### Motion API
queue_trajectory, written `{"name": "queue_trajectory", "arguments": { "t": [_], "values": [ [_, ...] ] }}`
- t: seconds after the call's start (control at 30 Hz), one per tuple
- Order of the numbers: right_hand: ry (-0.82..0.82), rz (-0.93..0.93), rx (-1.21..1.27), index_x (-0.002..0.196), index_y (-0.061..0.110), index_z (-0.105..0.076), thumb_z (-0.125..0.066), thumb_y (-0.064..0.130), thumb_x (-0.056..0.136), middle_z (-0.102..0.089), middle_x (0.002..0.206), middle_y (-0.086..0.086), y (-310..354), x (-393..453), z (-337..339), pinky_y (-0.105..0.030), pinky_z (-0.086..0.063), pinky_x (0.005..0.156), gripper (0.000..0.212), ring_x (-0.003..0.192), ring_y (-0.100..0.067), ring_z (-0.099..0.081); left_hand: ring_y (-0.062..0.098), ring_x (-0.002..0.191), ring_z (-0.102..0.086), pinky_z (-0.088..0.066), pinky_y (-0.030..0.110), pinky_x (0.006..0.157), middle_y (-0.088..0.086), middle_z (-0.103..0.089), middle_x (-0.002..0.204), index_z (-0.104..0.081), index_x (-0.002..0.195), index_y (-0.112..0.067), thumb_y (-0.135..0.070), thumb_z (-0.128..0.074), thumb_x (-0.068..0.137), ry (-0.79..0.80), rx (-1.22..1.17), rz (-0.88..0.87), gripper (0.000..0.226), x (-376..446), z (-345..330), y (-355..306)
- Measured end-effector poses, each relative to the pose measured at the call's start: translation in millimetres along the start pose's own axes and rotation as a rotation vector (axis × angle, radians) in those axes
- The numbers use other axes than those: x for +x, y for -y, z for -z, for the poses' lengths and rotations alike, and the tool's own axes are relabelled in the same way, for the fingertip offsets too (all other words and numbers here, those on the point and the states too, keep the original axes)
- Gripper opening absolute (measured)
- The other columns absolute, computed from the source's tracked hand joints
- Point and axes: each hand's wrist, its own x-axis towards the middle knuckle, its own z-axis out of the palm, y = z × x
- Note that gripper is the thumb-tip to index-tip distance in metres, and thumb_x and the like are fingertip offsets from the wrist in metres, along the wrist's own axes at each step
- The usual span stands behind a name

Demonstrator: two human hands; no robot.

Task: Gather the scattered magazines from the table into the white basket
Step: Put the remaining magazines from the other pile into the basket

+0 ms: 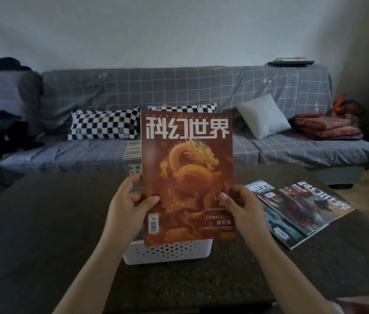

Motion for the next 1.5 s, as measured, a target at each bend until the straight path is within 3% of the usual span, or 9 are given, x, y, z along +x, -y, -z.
{"name": "queue_trajectory", "arguments": {
  "t": [0.1, 0.33, 0.47, 0.6, 0.93, 1.23, 1.33, 1.4, 1.5],
  "values": [
    [0.014, 0.013, -0.021, 0.09, 0.03, -0.06, -0.066, 0.036, 0.083, -0.07, 0.083, 0.007, 9.9, 6.8, -22.1, -0.028, -0.055, 0.066, 0.011, 0.075, -0.007, -0.067, 0.009, 0.072, -0.073, -0.054, 0.017, 0.051, -0.009, -0.076, 0.084, -0.058, 0.096, -0.038, -0.011, -0.072, 0.083, -0.151, -0.026, -0.01, 0.033, 5.5, 15.9, 5.2],
    [0.031, -0.003, -0.104, 0.083, 0.033, -0.059, -0.067, 0.031, 0.084, -0.068, 0.079, 0.015, 4.2, 14.9, -54.7, -0.014, -0.047, 0.057, 0.008, 0.07, 0.004, -0.064, 0.001, 0.072, -0.07, -0.054, 0.018, 0.057, -0.018, -0.074, 0.081, -0.065, 0.087, -0.037, -0.014, -0.074, 0.08, -0.315, 0.03, 0.016, 0.026, 13.1, 29.5, 27.6],
    [0.03, -0.037, -0.264, 0.089, 0.03, -0.058, -0.066, 0.03, 0.085, -0.066, 0.082, 0.012, -14.9, 10.7, -57.4, -0.025, -0.047, 0.063, 0.009, 0.083, -0.011, -0.063, -0.002, 0.071, -0.068, -0.049, 0.017, 0.062, -0.019, -0.073, 0.076, -0.068, 0.082, -0.037, -0.017, -0.074, 0.081, -0.304, 0.152, 0.071, 0.021, 9.8, 28.9, 51.2],
    [0.021, -0.047, -0.39, 0.101, 0.026, -0.061, -0.065, 0.032, 0.085, -0.066, 0.091, 0.001, -28.3, 4.1, -57.7, -0.035, -0.051, 0.074, 0.017, 0.092, -0.018, -0.059, 0.008, 0.083, -0.065, -0.047, 0.021, 0.066, -0.009, -0.07, 0.089, -0.071, 0.095, -0.023, -0.023, -0.077, 0.078, -0.314, 0.292, 0.136, 0.018, 6.2, 25.4, 68.6],
    [-0.066, 0.024, -0.534, 0.101, 0.023, -0.058, -0.072, 0.026, 0.079, -0.057, 0.081, 0.009, -44.0, -8.8, -61.8, -0.023, -0.034, 0.063, 0.026, 0.086, -0.01, -0.045, 0.003, 0.069, -0.06, -0.041, 0.017, 0.056, -0.01, -0.064, 0.075, -0.06, 0.073, -0.024, -0.019, -0.086, 0.067, -0.346, 0.428, 0.088, 0.027, -2.6, 20.1, 79.1],
    [-0.11, 0.059, -0.519, 0.108, 0.021, -0.055, -0.077, 0.027, 0.074, -0.054, 0.083, 0.014, -45.7, -10.4, -64.4, -0.027, -0.046, 0.073, 0.041, 0.091, -0.013, -0.052, 0.003, 0.075, -0.06, -0.045, 0.017, 0.064, -0.009, -0.063, 0.082, -0.064, 0.096, -0.015, -0.018, -0.083, 0.072, -0.359, 0.449, 0.036, 0.031, -2.4, 24.8, 82.6],
    [-0.127, 0.059, -0.515, 0.12, 0.019, -0.051, -0.077, 0.027, 0.073, -0.057, 0.106, 0.006, -45.9, -9.1, -64.9, -0.03, -0.045, 0.088, 0.054, 0.108, -0.015, -0.053, 0.006, 0.081, -0.063, -0.049, 0.02, 0.072, -0.003, -0.071, 0.092, -0.069, 0.108, -0.012, -0.018, -0.079, 0.076, -0.365, 0.472, -0.014, 0.034, -3.6, 25.4, 83.6],
    [-0.096, 0.064, -0.506, 0.133, 0.018, -0.045, -0.074, 0.03, 0.077, -0.056, 0.125, 0.002, -43.0, -5.4, -64.9, -0.033, -0.043, 0.097, 0.064, 0.117, -0.016, -0.05, 0.001, 0.076, -0.062, -0.045, 0.013, 0.068, -0.001, -0.074, 0.094, -0.069, 0.116, -0.014, -0.017, -0.076, 0.08, -0.36, 0.497, -0.066, 0.036, -5.0, 23.8, 82.9],
    [0.003, 0.092, -0.454, 0.141, 0.021, -0.037, -0.064, 0.033, 0.085, -0.061, 0.123, 0.004, -37.2, -3.4, -68.7, -0.03, -0.047, 0.092, 0.063, 0.112, -0.015, -0.057, -0.009, 0.059, -0.053, -0.036, 0.004, 0.054, -0.005, -0.072, 0.081, -0.065, 0.121, -0.009, -0.016, -0.07, 0.085, -0.361, 0.546, -0.079, 0.037, -7.5, 17.9, 81.7]
  ]
}}
